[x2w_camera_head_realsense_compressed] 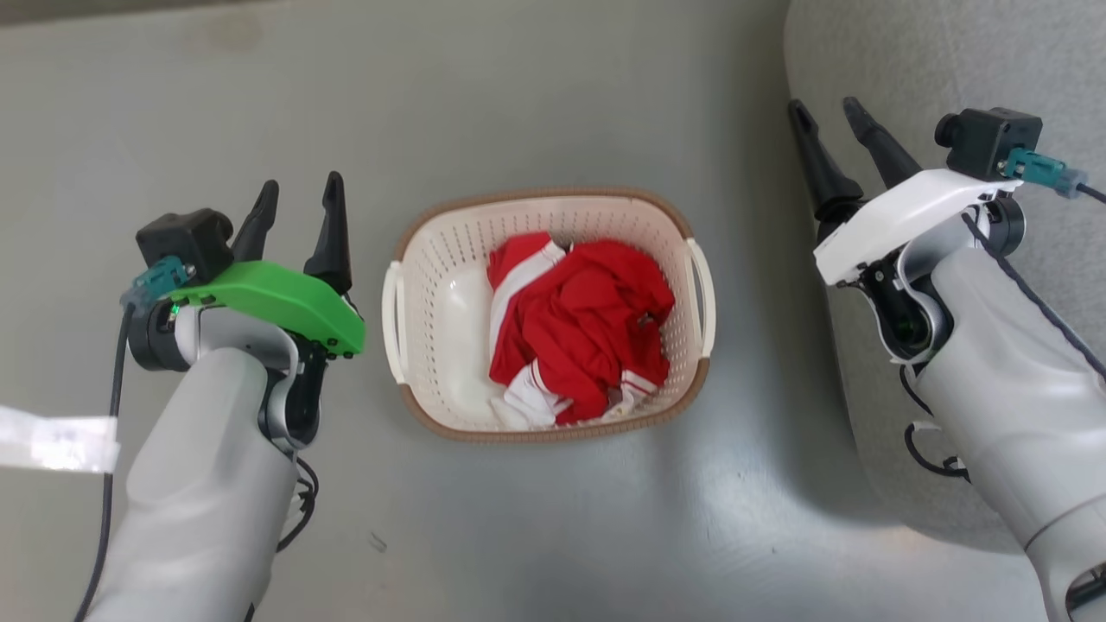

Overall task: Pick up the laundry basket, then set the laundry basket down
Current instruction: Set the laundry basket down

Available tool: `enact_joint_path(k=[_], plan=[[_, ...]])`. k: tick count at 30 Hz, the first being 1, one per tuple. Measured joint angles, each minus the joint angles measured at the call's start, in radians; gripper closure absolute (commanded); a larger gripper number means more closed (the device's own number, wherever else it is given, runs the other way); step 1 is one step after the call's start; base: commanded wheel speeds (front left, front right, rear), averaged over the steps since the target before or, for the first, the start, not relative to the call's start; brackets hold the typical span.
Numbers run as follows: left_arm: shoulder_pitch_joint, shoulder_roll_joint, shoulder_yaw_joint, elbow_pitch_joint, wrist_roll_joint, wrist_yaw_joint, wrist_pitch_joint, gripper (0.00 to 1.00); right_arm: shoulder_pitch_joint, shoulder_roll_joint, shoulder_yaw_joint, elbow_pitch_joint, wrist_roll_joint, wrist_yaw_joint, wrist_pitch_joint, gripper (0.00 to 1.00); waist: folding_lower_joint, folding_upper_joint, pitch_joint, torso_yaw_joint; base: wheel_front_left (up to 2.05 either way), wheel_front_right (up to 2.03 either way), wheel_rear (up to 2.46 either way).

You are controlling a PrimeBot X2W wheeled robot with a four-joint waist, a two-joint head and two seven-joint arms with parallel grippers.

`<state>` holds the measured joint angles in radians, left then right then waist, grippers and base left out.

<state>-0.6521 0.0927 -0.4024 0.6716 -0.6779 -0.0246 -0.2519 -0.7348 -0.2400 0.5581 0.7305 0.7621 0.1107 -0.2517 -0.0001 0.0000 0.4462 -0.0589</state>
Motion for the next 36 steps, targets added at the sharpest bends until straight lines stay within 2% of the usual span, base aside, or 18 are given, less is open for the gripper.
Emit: enact_joint_path(k=[4, 8, 14, 22, 27, 36], plan=[[0.043, -0.003, 0.039, -0.084, 0.044, -0.001, 0.000, 0.00, 0.046, -0.005, -0.027, -0.072, -0.071, -0.009, 0.000, 0.00, 0.0000, 0.0000, -0.046, 0.006, 0.00, 0.00, 0.00], [0.090, -0.007, 0.065, -0.153, 0.085, -0.003, 0.000, 0.00, 0.089, -0.026, -0.062, -0.142, -0.147, -0.036, 0.000, 0.00, 0.0000, 0.0000, -0.088, 0.015, 0.00, 0.00, 0.00], [0.149, -0.014, 0.127, -0.244, 0.104, -0.011, 0.000, 0.00, 0.173, -0.036, -0.133, -0.215, -0.185, -0.066, 0.000, 0.00, 0.0000, 0.0000, -0.139, 0.031, 0.00, 0.00, 0.00], [0.280, -0.021, 0.180, -0.345, 0.154, -0.029, 0.000, 0.00, 0.296, 0.007, -0.213, -0.323, -0.235, -0.112, 0.000, 0.00, 0.0000, 0.0000, -0.222, 0.045, 0.00, 0.00, 0.00], [0.349, -0.024, 0.184, -0.383, 0.165, -0.052, 0.000, 0.00, 0.352, 0.009, -0.239, -0.381, -0.290, -0.122, 0.000, 0.00, 0.0000, 0.0000, -0.268, 0.044, 0.00, 0.00, 0.00], [0.447, -0.024, 0.213, -0.442, 0.256, -0.053, 0.000, 0.00, 0.457, 0.018, -0.276, -0.450, -0.351, -0.141, 0.000, 0.00, 0.0000, 0.0000, -0.333, 0.023, 0.00, 0.00, 0.00]])
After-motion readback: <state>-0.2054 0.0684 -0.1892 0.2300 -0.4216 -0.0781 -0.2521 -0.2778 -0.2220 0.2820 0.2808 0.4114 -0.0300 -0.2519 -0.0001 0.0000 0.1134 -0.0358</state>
